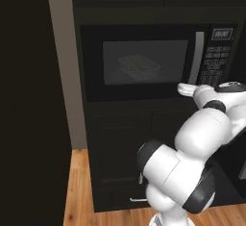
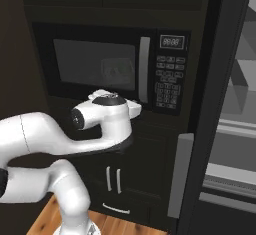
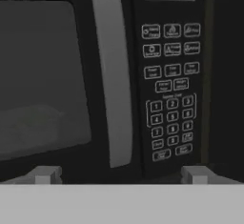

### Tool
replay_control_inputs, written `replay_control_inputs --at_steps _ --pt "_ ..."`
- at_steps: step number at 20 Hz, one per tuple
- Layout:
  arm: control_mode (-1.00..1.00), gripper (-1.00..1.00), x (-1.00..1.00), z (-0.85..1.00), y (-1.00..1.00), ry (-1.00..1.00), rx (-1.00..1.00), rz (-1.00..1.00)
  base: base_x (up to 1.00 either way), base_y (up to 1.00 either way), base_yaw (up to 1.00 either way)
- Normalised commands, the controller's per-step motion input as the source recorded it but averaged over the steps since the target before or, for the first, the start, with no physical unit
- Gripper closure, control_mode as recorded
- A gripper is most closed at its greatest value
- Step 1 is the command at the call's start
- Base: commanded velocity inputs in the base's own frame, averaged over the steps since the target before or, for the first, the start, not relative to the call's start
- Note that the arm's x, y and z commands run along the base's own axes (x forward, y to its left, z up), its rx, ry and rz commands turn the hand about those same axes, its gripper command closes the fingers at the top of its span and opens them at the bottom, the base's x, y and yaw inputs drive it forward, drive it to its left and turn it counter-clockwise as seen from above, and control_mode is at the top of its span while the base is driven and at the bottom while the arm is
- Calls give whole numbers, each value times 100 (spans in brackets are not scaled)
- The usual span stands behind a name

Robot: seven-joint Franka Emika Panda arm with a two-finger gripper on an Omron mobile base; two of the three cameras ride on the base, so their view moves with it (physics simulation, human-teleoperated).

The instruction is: Place the tupperware containing the fish and corn meal in the microwave. Close the microwave door and press the start button to reheat the meal.

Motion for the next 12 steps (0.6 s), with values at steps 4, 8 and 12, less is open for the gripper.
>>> replay_control_inputs --at_steps 4,8,12 --pt "-100 -100 0 71 42 -21 88 -10 0 0 0" --pt "-100 -100 0 92 52 -15 79 -9 0 0 0" --pt "-100 -100 0 100 49 -13 73 -11 0 0 0"
